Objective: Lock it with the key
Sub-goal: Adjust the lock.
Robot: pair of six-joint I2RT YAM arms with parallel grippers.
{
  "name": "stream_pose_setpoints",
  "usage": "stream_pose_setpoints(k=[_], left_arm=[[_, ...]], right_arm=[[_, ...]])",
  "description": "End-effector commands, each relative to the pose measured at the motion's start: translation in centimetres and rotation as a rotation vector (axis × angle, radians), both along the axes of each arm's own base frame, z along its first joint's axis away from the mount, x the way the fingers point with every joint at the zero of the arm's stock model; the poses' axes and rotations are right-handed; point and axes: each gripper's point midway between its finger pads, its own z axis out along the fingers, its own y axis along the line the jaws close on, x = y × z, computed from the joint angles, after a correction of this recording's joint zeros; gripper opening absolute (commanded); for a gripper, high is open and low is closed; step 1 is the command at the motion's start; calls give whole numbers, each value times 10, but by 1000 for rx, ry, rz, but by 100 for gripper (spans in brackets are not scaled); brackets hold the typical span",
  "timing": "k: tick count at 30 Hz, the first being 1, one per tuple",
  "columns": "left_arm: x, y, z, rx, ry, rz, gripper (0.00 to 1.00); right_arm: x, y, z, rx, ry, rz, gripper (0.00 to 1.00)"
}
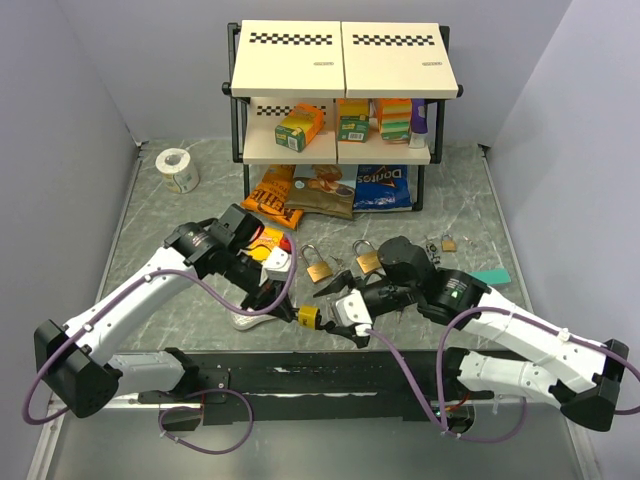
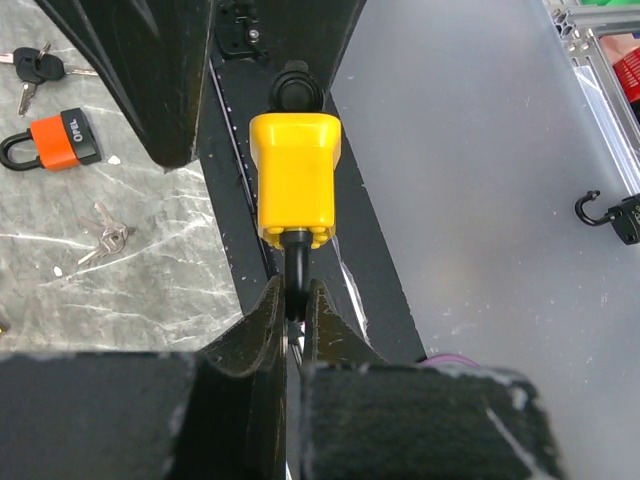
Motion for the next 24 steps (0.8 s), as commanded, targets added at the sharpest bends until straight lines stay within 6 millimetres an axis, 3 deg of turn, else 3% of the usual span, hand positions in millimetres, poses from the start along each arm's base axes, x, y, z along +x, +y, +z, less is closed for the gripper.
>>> stream_pose_setpoints(k=[1,7,15,24], left_arm=[[-10,-8,24,-107,-25,-69,1],[-12,-7,21,-94,-12,-92,1],[-10,-11,23,-104,7,-82,1],[-10,-11,24,-106,12,-78,1]], right_arm=[[-2,5,22,45,-98,63,78],[-10,-7,17,11,-186,135,86],[-15,0,38,51,-109,112,86],[-17,11,39,66,-108,127,79]])
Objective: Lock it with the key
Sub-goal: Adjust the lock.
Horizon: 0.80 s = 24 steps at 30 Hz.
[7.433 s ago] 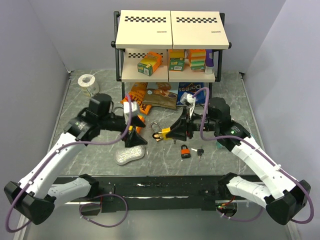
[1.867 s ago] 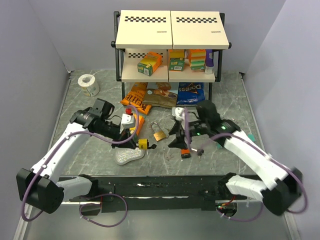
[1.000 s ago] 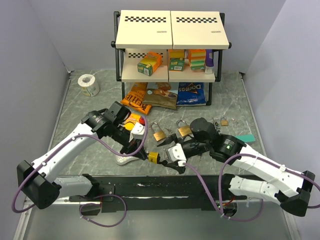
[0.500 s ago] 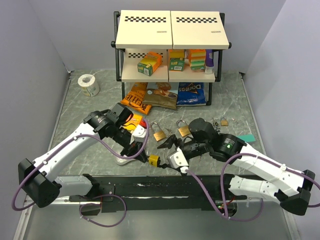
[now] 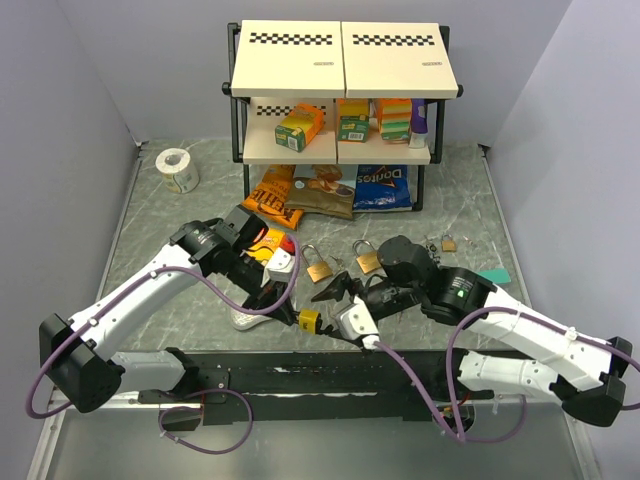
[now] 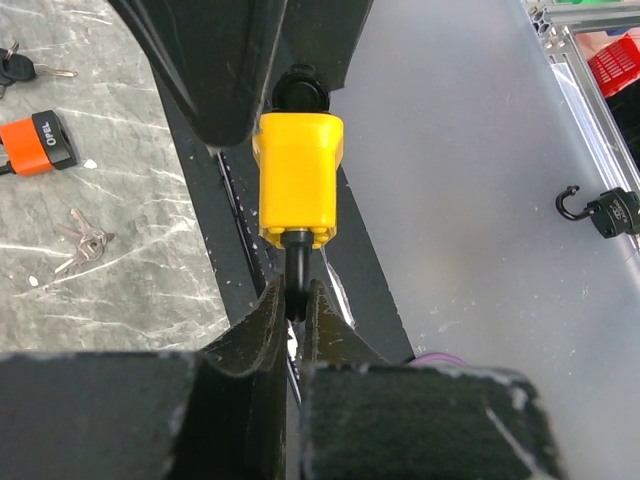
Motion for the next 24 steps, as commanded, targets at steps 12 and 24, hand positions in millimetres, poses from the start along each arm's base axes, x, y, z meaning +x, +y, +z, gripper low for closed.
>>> stream_pose_setpoints(k=[12,24], left_arm=[[-7,-14,28,-124,-18,-75,1],[-9,-20,29,-129,-19,-91,1]], right_arm=[[1,19,18,81,-87,65,60],[11,35,20,84,-63,49,52]])
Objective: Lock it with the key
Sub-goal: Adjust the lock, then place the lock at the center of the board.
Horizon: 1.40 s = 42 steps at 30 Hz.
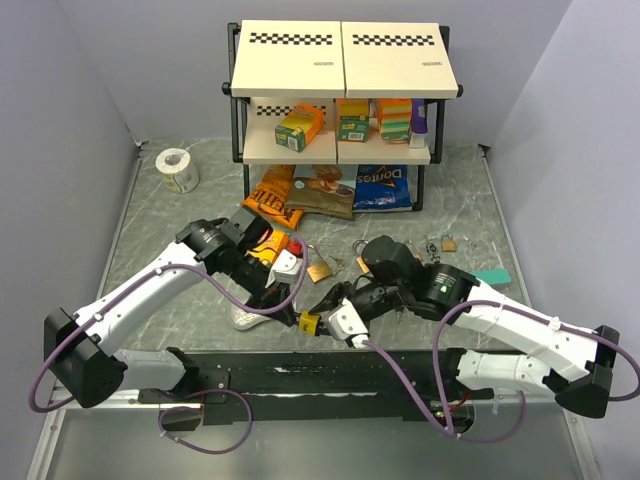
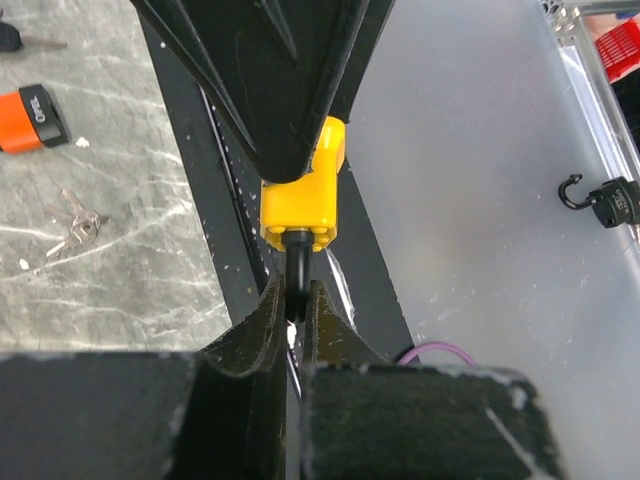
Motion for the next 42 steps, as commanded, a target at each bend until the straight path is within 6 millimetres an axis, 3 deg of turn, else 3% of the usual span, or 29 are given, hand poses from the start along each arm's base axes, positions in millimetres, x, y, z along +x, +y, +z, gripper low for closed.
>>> stream_pose_setpoints(k=[1,6,14,19,21,23,26,31,34,37,42], left_arm=[[-10,-19,37,-180,-34,-96,1],[-14,-20,39,-190,-63,-118,1],[-19,-26,39,-188,-73,-160,1],[-17,-26,36,-170,-68,-137,1],[-17,-25,37,-159,-53,-108,1],[-7,-24,38,-161,-33,-50,1],[12,-11,36,-144,66,62,1],[45,-1,24,-62,177,223,1],[58,-9,18,6,289,321,1],[61,-16,18,26,406,346,1],[62,-21,18,54,527,386,1]], right_arm=[[14,23,38,132,-100,3,51],[22,22,30,144,-156,11,46],[34,29,39,177,-181,-7,37],[44,20,35,179,-148,-98,31],[46,13,25,154,-125,-130,37],[47,1,22,139,-96,-186,57],[47,-19,20,124,-62,-285,73],[51,-50,4,56,58,-490,88],[60,-46,8,34,135,-576,99],[77,-33,11,24,183,-660,99],[83,-16,-6,-20,76,-607,92]])
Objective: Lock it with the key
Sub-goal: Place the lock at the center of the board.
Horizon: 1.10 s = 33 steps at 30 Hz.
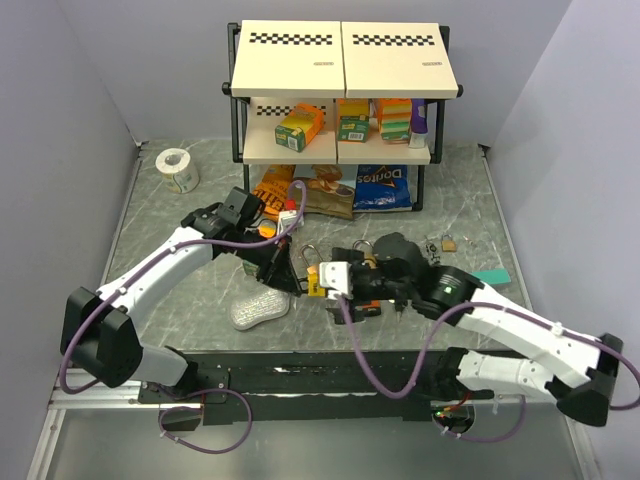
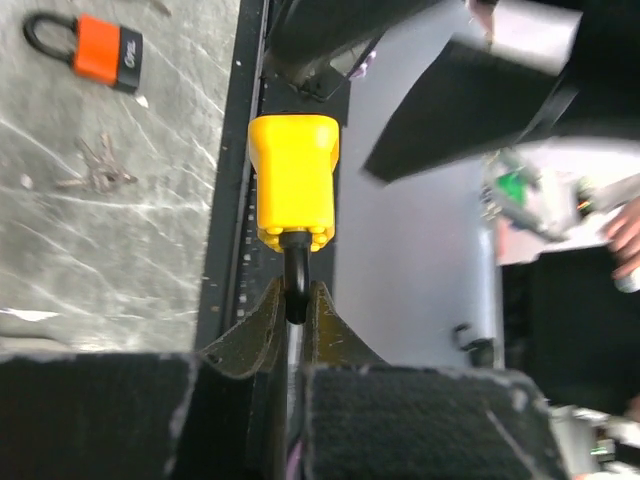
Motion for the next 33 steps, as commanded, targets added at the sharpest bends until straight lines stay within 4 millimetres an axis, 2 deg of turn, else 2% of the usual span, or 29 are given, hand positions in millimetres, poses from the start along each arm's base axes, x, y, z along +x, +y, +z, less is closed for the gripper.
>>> stream_pose_setpoints(k=[1,4,8,17,18,20,23,24,25,26,28,30,31,32,33], left_arm=[[-2,-11,24,-66,139,28,1],[0,-11,23,-47,166,57,1],[0,-11,19,-31,178,68,1],[-1,-8,10,-1,197,75,1],[-1,-8,10,0,200,72,1],[0,-9,8,7,200,79,1],[1,-9,8,7,207,79,1],[2,-9,7,9,209,82,6],[1,-9,7,7,207,80,15],[4,-6,9,1,196,92,33],[14,0,8,0,169,144,47],[37,18,14,-20,109,264,74],[49,26,15,-37,95,325,81],[66,45,24,-65,49,423,89],[75,54,29,-79,30,476,95]], right_arm=[[12,14,5,-2,-99,-15,89],[13,23,3,-21,-137,17,82],[19,31,3,-32,-174,17,81],[20,32,2,-47,-200,20,68],[20,33,2,-46,-204,20,61],[20,35,2,-49,-203,22,54],[20,38,3,-47,-190,16,32],[21,39,3,-47,-181,8,15],[19,39,0,-51,-134,-10,7],[21,42,-1,-54,-101,-32,0],[21,42,-4,-30,45,-138,0],[25,39,-8,-18,159,-230,0],[24,38,-12,6,256,-313,0],[23,37,-18,14,312,-356,0],[23,37,-20,32,364,-396,0]])
